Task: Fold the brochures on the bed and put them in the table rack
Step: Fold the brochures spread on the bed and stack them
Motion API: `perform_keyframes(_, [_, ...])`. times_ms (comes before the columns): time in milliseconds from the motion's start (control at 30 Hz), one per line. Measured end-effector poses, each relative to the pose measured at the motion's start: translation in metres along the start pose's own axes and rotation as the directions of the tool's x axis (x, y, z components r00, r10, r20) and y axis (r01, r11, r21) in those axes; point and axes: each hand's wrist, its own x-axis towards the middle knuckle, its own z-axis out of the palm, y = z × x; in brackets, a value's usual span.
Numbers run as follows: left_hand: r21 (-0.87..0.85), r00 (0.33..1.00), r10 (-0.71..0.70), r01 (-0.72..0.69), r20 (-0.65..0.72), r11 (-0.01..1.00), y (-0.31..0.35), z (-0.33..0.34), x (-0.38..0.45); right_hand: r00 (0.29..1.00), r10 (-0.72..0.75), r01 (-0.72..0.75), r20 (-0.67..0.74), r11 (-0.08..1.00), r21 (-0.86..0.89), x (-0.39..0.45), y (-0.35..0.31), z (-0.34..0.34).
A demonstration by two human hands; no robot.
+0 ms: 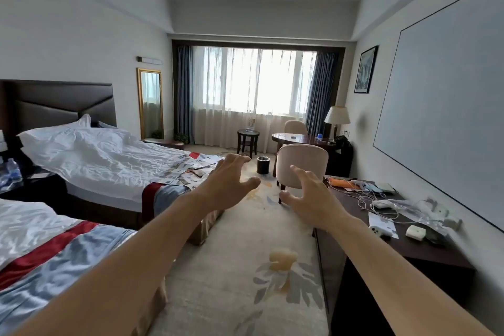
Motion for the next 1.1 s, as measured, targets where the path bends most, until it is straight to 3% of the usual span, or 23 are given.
perform_keyframes(367, [0.070, 0.990, -0.041, 0.032, 0.134, 0.997, -0.052, 0.029, 0.087, 0.999, 0.051, -0.051, 0.008, 0.999, -0.011, 0.084, 0.034, 0.037])
perform_keyframes(767, [0.035, 0.987, -0.010, 0.004, 0.162, 0.999, -0.120, 0.059, 0.210, 0.998, 0.066, -0.064, 0.017, 0.993, -0.094, 0.209, 0.077, 0.071])
perform_keyframes(1100, [0.046, 0.988, 0.010, -0.017, 0.153, 0.999, -0.162, 0.115, 0.360, 0.998, 0.069, -0.068, -0.003, 0.987, -0.146, 0.347, 0.155, 0.090])
